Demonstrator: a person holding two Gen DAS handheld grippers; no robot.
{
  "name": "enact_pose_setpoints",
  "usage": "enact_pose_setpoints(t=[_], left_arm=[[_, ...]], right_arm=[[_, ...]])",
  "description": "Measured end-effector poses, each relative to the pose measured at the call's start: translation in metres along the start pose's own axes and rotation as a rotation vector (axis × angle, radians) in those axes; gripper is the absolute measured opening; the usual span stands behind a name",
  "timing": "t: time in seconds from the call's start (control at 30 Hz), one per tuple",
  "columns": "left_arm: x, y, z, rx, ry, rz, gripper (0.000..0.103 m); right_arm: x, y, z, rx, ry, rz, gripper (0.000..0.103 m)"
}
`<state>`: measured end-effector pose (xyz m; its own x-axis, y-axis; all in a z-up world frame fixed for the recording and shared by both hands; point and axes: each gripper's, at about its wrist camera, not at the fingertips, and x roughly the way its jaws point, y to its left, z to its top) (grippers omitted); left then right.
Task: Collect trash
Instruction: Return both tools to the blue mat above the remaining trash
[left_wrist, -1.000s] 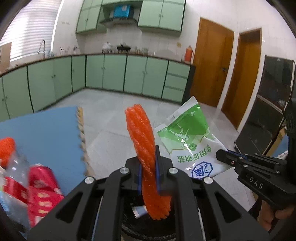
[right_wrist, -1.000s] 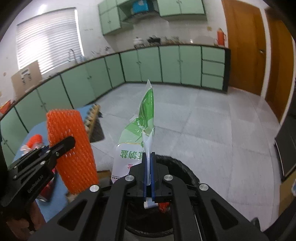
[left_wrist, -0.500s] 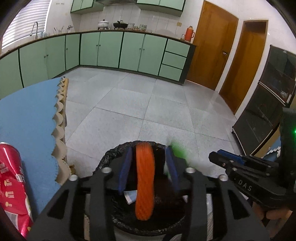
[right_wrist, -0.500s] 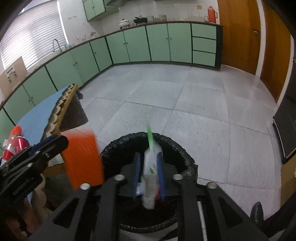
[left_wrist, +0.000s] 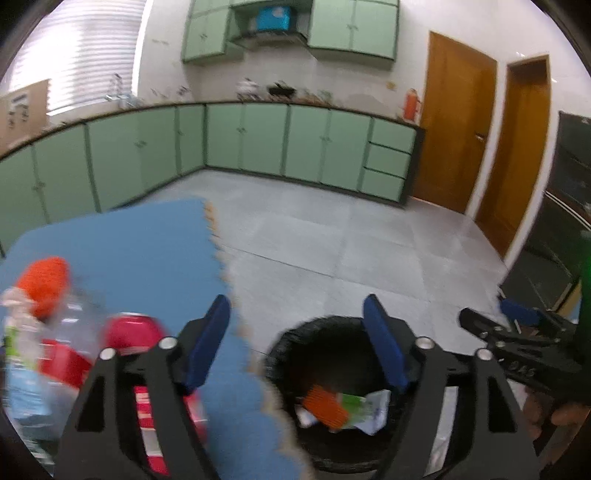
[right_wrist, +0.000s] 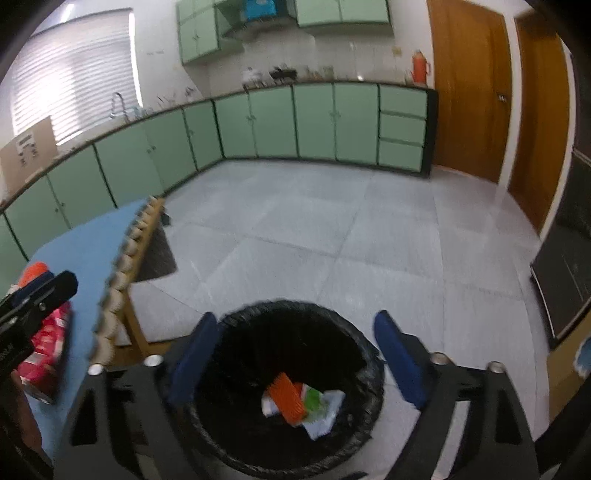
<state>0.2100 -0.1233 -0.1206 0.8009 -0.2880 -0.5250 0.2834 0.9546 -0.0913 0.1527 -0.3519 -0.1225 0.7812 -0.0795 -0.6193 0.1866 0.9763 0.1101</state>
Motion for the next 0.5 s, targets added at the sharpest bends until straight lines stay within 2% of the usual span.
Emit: enact_pose_setpoints(t=[0.13, 0.5], left_arm=[[-0.042, 0.036, 0.000, 0.001, -0.053, 0.108, 0.080], [-0.135, 0.138, -0.021, -0.081, -0.104, 0.416, 0.080]], right_arm=[[-0.018, 0.028, 0.005, -0.023, -0.048, 0.069, 0.094], [-0.046, 0.129, 0.004, -0.108, -0.123, 0.253, 0.094]])
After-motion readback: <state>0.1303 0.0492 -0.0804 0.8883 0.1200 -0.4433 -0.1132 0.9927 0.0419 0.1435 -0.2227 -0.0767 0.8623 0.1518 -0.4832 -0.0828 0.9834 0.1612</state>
